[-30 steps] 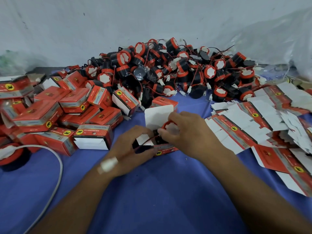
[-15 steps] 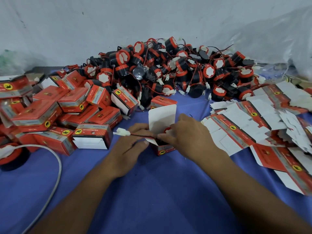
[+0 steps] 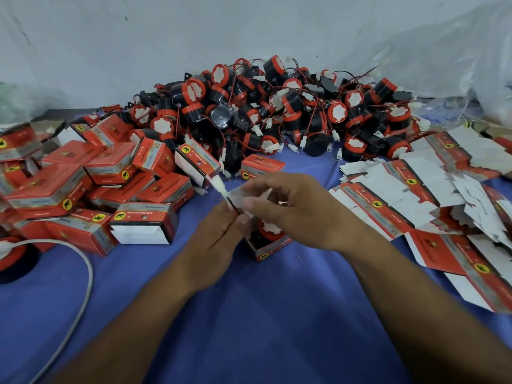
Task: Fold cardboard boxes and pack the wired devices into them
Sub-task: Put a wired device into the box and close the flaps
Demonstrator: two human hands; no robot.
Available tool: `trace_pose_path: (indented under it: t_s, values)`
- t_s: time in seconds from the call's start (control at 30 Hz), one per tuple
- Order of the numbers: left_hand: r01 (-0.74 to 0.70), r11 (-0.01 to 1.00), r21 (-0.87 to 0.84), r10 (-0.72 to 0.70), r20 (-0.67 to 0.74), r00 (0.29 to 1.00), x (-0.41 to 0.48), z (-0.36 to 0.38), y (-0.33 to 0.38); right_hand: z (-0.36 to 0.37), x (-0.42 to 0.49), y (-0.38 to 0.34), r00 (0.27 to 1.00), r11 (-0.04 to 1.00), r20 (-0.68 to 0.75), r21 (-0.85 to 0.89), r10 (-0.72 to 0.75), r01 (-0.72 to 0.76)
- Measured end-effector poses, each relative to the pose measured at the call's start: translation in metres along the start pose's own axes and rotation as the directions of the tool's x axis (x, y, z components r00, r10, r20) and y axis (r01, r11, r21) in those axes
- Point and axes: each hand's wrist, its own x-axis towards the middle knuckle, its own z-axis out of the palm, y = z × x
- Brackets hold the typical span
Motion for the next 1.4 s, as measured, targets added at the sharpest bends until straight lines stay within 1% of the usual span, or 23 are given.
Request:
trace_pose_path:
  t_s: [0.03,0.07,0.13,0.2,0.27,0.33,0.43,0.5,0.53,0.6,0.67,0.77,0.83,0.93,1.03,1.17,1.23,1.33,1.4]
  values:
    - [-0.031,1.000,0.004,0.031,0.040,0.999,0.000,0.000,0.001,0.005,0.000,-0.003,1.000,0.998,-0.001,0.066,-0.002,0.002]
    - [-0.057,0.998,0.024,0.054,0.078,0.995,0.000,0.000,0.001,0.011,0.000,-0.005,1.000,0.997,-0.005,0.080,-0.013,0.013]
    - [-0.102,0.992,0.071,0.092,0.126,0.988,0.000,-0.001,0.000,0.019,0.000,-0.006,0.998,0.998,-0.037,0.036,-0.049,0.051]
    - [-0.082,0.993,0.089,0.070,0.137,0.988,0.000,-0.002,0.000,0.022,0.001,-0.004,0.994,0.997,-0.075,0.016,-0.074,0.075]
    - [-0.034,0.995,0.092,0.022,0.131,0.991,-0.001,-0.003,0.001,0.024,0.002,-0.001,0.992,0.996,-0.111,0.056,-0.063,0.069]
    - [-0.004,0.994,0.107,-0.005,0.086,0.996,-0.003,-0.004,0.000,0.023,0.004,0.004,0.987,0.996,-0.153,0.068,-0.042,0.053]
    - [0.058,0.990,0.128,-0.053,-0.036,0.998,-0.002,-0.009,-0.003,0.017,0.003,0.016,0.978,0.997,-0.210,0.074,0.011,0.005]
    - [0.119,0.984,0.129,-0.109,-0.083,0.991,-0.001,-0.009,-0.004,0.012,0.003,0.023,0.976,0.997,-0.216,0.078,0.025,-0.009]
    - [0.140,0.982,0.130,-0.128,-0.095,0.987,-0.001,-0.009,-0.004,0.011,0.002,0.025,0.978,0.999,-0.208,0.051,0.017,-0.006]
    - [0.144,0.977,0.154,-0.128,-0.111,0.986,-0.002,-0.007,-0.003,0.011,0.001,0.027,0.984,0.999,-0.176,-0.027,-0.029,0.024]
    - [0.111,0.975,0.194,-0.090,-0.113,0.989,-0.001,-0.007,-0.003,0.009,0.001,0.028,0.990,0.994,-0.119,-0.093,-0.076,0.065]
    - [0.101,0.963,0.251,-0.071,-0.126,0.989,-0.001,-0.008,-0.005,0.000,-0.001,0.026,0.992,0.984,0.048,-0.131,-0.115,0.120]
    - [0.101,0.954,0.284,-0.064,-0.135,0.989,-0.002,-0.007,-0.006,-0.007,-0.002,0.025,0.982,0.983,0.165,-0.142,-0.095,0.119]
    - [0.087,0.952,0.294,-0.046,-0.144,0.989,-0.002,-0.004,-0.005,-0.012,-0.005,0.027,0.965,0.986,0.262,-0.161,0.007,0.037]
    - [0.079,0.948,0.308,-0.035,-0.145,0.989,-0.003,-0.003,-0.005,-0.008,-0.006,0.028,0.945,0.981,0.319,-0.192,0.070,-0.008]
    - [0.040,0.937,0.347,0.006,-0.130,0.992,-0.005,-0.004,-0.004,0.001,-0.006,0.024,0.910,0.957,0.406,-0.288,0.085,0.039]
    - [0.013,0.941,0.339,0.027,-0.113,0.993,-0.005,-0.005,-0.002,0.003,-0.007,0.022,0.899,0.949,0.425,-0.312,0.101,0.041]
    - [-0.073,0.937,0.342,0.097,-0.053,0.994,-0.006,-0.005,0.002,0.003,-0.007,0.019,0.897,0.958,0.419,-0.286,0.140,-0.016]
    - [-0.123,0.919,0.374,0.154,-0.056,0.986,-0.006,-0.004,0.001,0.003,-0.005,0.018,0.900,0.967,0.406,-0.250,0.157,-0.056]
